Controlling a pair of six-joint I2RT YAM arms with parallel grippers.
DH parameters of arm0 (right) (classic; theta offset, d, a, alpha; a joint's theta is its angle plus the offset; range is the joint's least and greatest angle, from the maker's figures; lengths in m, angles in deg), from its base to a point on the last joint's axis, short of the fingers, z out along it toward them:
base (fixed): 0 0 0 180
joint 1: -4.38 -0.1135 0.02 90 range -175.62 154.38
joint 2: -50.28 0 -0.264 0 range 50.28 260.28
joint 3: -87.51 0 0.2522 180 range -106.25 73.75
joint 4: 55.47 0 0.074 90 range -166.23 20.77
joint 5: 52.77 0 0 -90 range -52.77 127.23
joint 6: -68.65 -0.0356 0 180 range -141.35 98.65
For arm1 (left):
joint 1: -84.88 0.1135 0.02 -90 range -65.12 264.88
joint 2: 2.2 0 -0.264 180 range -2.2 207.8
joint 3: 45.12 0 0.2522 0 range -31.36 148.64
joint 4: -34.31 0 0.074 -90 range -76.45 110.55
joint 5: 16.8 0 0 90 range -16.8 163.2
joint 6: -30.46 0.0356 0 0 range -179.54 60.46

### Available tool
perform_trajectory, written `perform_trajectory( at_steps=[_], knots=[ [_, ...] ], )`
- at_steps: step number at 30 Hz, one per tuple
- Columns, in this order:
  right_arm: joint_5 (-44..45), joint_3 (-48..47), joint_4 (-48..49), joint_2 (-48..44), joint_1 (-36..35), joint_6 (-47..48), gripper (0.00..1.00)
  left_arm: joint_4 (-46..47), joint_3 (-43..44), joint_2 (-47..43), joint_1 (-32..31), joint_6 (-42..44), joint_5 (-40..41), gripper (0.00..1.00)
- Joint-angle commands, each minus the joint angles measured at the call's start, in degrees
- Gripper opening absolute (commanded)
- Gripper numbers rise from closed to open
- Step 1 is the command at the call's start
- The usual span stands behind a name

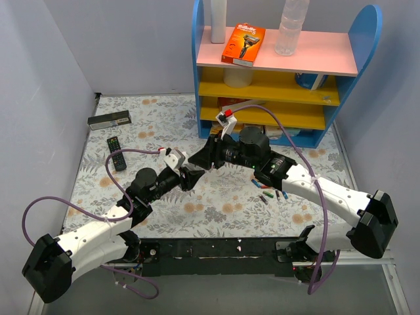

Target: Load the batteries into the remote control

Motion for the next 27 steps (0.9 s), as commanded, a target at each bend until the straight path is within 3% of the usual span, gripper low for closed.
perform_trajectory(
  at_steps=[1,14,27],
  knots=[
    [-1.02,-1.93,2.17,0.95,-0.22,-0.62,0.53,0.85,1.24,-0.23,-0.18,0.93,-0.44,0.00],
    [-0.76,-5.09,0.14,2.80,-0.14,-1.32,0.51,-2.22,3.17,0.39,-0.18,4.18,-1.24,0.00],
    [1.00,-10.72,-17.52,8.16,-0.14,3.24,0.39,-4.51,6.60,0.65,-0.36,9.27,-0.27,0.00]
  ],
)
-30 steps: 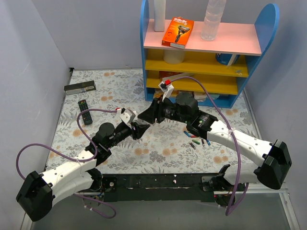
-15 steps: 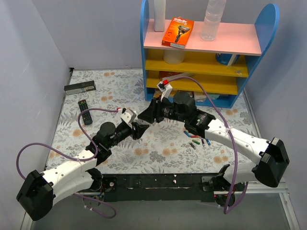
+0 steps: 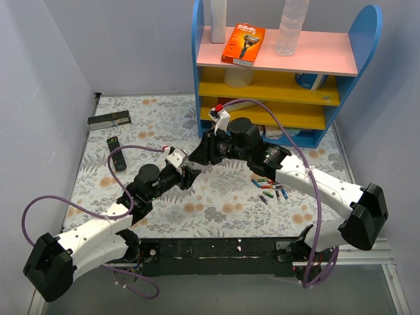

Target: Load the batteries into the remote control

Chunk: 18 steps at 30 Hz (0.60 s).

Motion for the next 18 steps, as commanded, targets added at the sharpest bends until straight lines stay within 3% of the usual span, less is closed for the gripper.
perform_trajectory(
  at_steps=[1,5,18],
  knots=[
    [1.24,-1.87,-6.64,3.11,-0.64,2.46,0.37,2.09,4.33,-0.31,-1.21,4.42,-2.56,0.00],
    [2.39,-0.38,-8.22,3.38,-0.64,2.73,0.31,1.92,4.42,-0.66,-1.38,5.04,-1.16,0.00],
    [6.34,3.49,-7.35,1.71,-0.20,1.24,0.24,2.44,1.34,-2.95,-1.30,1.53,4.55,0.00]
  ],
)
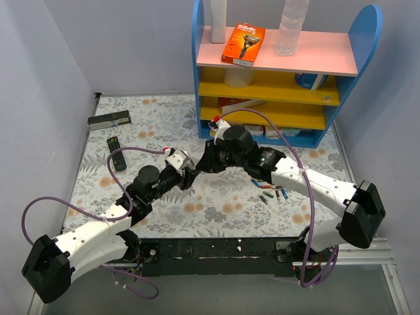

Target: Load the batteries into the remote control

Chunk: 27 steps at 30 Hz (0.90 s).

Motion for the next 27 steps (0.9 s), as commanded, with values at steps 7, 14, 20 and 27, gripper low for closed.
perform_trajectory(
  at_steps=[7,14,20,27],
  knots=[
    [2.28,6.15,8.71,-5.48,0.76,3.43,0.33,5.17,-0.65,-1.83,-0.38,-3.84,1.21,0.00],
    [-2.38,13.72,19.62,-13.48,2.34,18.18,0.60,6.50,-1.45,-1.13,-0.38,-8.41,-3.70,0.00],
    [-8.35,14.77,17.51,-16.56,3.83,29.73,0.77,5.79,-1.01,-0.07,-0.38,-11.66,-14.33,0.00],
    [-29.08,13.90,19.28,-16.75,8.32,33.86,0.80,4.48,0.84,1.15,-0.38,-12.90,-24.27,0.03]
  ],
)
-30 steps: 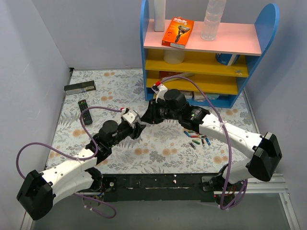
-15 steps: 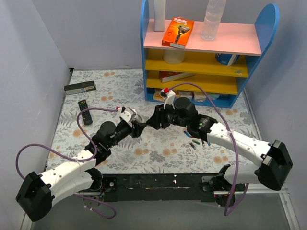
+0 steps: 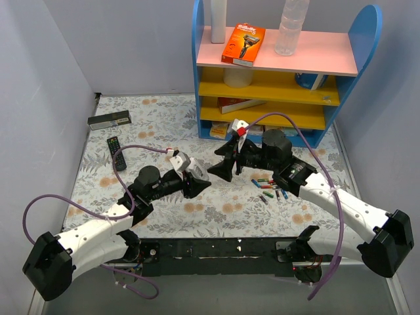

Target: Load the batteries into the remote control

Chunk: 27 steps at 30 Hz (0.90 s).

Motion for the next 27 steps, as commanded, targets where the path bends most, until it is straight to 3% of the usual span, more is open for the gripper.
perform_trajectory(
  at_steps=[1,11,15,19,24,27],
  knots=[
    [-17.35,-1.84,3.02,0.33,1.53,6.95,0.80,0.00,1.86,0.57,-0.05,-1.12,-8.41,0.03],
    [-23.45,-2.20,3.71,4.55,1.53,6.27,0.79,3.16,3.80,4.17,-0.05,-2.52,-11.05,0.05],
    [-15.49,-0.19,2.05,3.76,1.61,6.18,0.78,7.62,1.18,3.65,-0.05,-5.77,-3.86,0.04],
    [-7.03,5.35,3.26,-1.15,1.96,5.56,0.79,11.77,-1.90,2.77,-0.05,-15.33,6.15,0.03],
    [-4.03,12.64,5.64,-8.01,2.05,8.63,0.80,15.28,-3.14,1.89,-0.05,-21.41,8.37,0.04],
    [-3.94,17.92,12.05,-9.86,1.96,8.64,0.81,17.21,-3.06,1.71,-0.05,-23.70,7.24,0.06]
  ],
)
